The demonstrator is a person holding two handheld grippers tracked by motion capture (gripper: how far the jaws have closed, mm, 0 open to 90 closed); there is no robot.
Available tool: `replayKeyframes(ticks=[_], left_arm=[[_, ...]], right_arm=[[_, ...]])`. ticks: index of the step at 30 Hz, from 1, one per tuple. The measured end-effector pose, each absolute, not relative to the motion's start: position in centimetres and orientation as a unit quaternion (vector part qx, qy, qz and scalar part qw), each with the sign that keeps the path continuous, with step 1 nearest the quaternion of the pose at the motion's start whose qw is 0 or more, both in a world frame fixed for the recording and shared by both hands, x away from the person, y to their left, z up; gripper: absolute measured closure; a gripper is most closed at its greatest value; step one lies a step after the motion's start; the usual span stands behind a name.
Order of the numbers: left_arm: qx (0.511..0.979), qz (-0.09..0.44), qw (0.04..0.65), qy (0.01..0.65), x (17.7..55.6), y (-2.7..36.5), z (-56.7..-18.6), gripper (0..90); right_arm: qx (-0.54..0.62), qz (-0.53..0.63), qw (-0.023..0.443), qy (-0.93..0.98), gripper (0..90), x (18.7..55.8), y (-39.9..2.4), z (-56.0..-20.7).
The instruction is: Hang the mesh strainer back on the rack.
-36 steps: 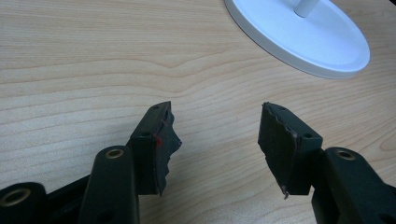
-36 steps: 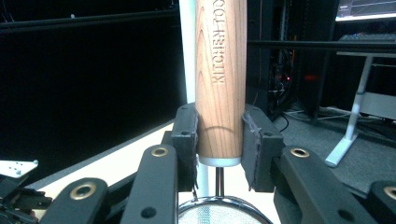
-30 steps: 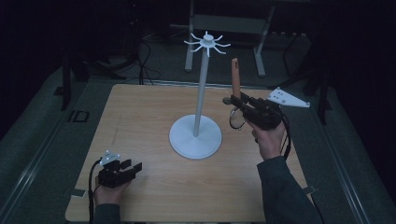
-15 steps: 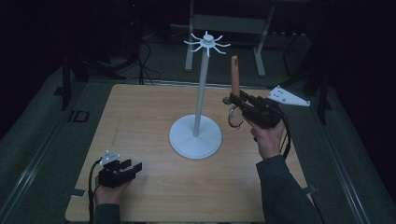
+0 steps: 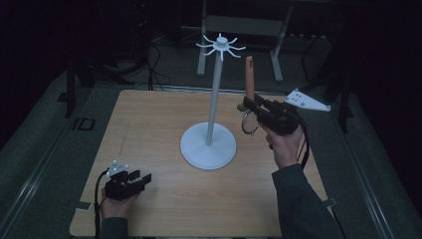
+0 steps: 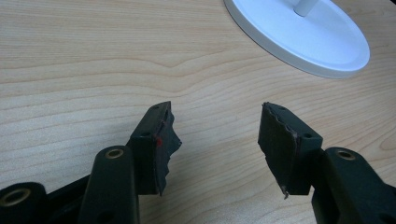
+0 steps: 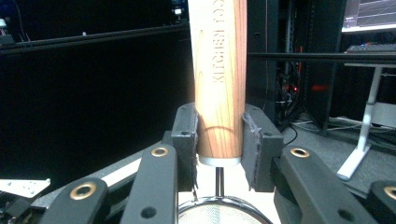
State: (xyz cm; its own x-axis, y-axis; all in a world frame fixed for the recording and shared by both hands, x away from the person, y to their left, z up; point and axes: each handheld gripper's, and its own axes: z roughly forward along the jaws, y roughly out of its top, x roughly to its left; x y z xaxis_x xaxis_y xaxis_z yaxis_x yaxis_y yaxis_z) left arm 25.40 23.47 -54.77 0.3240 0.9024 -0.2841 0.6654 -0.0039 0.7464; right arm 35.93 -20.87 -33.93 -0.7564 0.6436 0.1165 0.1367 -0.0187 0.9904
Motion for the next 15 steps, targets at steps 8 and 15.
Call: replayKeyframes(ticks=[8, 15], left_arm=[[0.695, 0.14, 0.424, 0.564, 25.41, 23.47, -54.77, 45.5], [0.695, 0.14, 0.423, 0.564, 25.42, 23.55, -54.76, 45.4]], right_arm=[[0.291, 0.657, 0.19, 0.669, 69.2, 36.07, -20.77, -33.73], [0.287, 0.661, 0.189, 0.667, 69.2, 36.11, -20.47, -33.58]])
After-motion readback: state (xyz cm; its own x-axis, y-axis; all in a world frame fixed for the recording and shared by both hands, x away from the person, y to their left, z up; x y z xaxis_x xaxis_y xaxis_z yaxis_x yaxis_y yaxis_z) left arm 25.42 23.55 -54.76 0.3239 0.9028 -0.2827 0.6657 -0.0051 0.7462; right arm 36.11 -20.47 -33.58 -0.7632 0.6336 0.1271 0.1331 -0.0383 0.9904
